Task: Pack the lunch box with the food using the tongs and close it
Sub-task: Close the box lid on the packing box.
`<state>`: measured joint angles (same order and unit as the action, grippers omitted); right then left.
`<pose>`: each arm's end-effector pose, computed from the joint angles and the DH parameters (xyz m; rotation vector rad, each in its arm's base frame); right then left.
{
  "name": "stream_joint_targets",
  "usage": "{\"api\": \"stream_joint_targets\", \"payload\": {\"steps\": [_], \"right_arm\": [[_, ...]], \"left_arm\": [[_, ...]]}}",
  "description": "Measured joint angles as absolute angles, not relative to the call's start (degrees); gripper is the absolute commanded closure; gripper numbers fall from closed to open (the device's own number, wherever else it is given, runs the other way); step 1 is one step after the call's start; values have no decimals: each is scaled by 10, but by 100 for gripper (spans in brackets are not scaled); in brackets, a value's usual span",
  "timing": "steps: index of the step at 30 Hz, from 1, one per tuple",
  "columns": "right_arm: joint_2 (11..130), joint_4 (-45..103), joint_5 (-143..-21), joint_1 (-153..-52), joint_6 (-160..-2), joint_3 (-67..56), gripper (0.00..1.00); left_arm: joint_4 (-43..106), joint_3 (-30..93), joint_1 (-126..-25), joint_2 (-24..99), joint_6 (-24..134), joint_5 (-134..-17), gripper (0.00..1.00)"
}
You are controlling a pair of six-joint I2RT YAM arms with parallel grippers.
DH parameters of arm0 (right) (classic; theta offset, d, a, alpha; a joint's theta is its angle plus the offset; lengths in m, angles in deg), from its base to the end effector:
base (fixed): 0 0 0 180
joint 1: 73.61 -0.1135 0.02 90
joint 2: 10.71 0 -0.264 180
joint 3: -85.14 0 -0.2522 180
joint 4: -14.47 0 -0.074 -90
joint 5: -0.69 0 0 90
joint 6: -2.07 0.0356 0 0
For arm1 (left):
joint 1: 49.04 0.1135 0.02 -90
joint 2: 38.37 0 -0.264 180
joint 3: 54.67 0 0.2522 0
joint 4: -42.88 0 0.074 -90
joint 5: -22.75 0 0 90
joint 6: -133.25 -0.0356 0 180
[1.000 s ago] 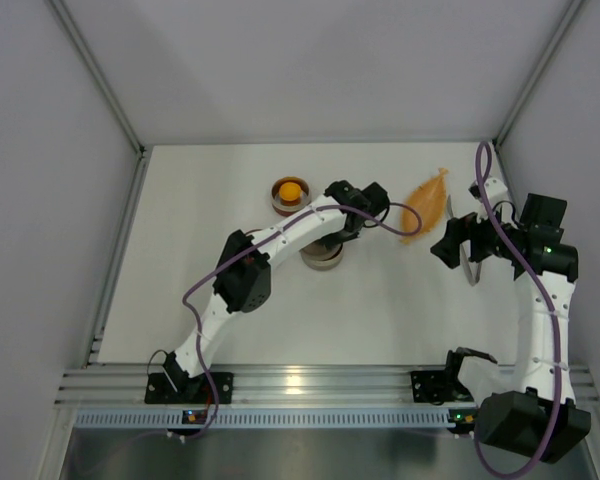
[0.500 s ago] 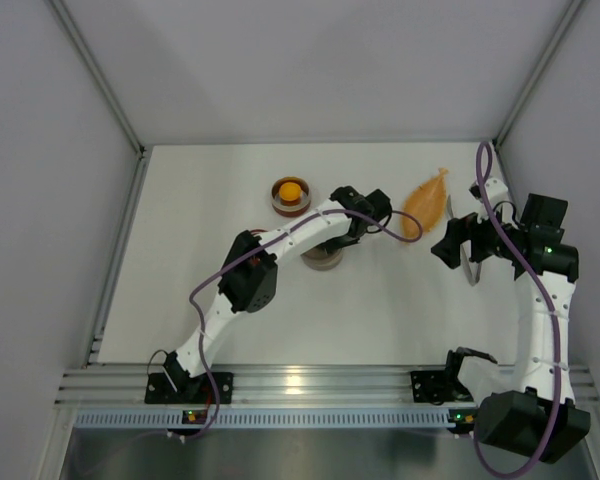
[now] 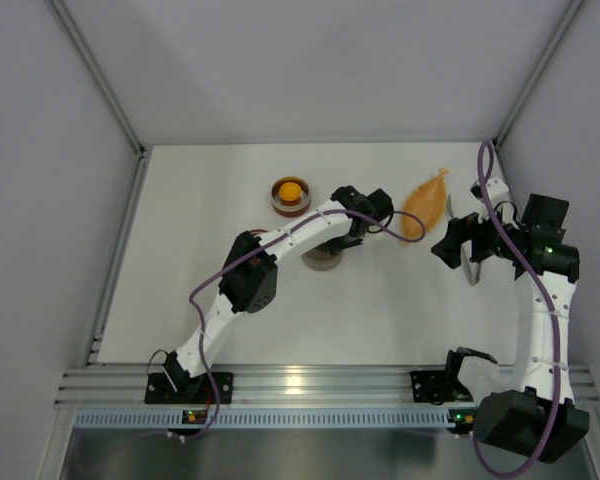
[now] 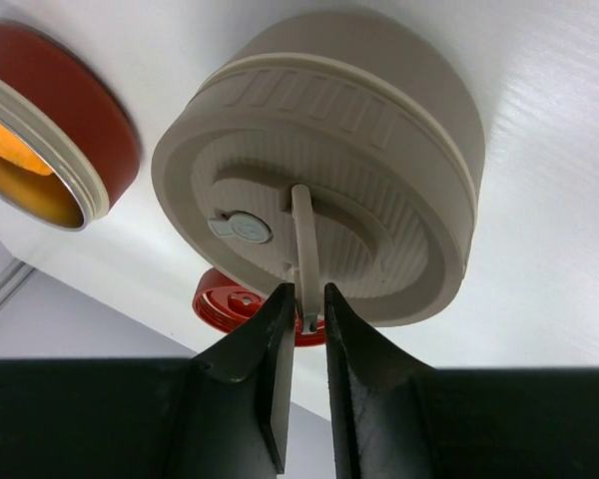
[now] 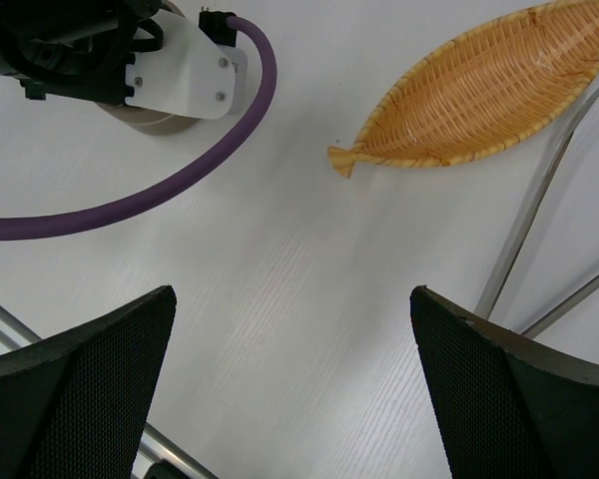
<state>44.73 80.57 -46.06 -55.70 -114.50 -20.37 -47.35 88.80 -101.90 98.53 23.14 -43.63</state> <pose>0.1757 -0.0311 0.3401 -0.4953 2.1126 0.4675 0.2982 -0.3701 0.2168 1.6816 2.3298 0.5315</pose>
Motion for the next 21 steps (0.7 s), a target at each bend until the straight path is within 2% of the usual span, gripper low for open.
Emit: {"api": "stream_joint_targets", "payload": {"steps": [13,21], "right_arm": [[447,812,-458,-551,-1150,-204,1],[446,816,-455,-549,-1150,-208,1]], "left_arm": [[-447,827,-1011,945,240,-458,77],[-415,804,-1001,929,242,-458,82]]}}
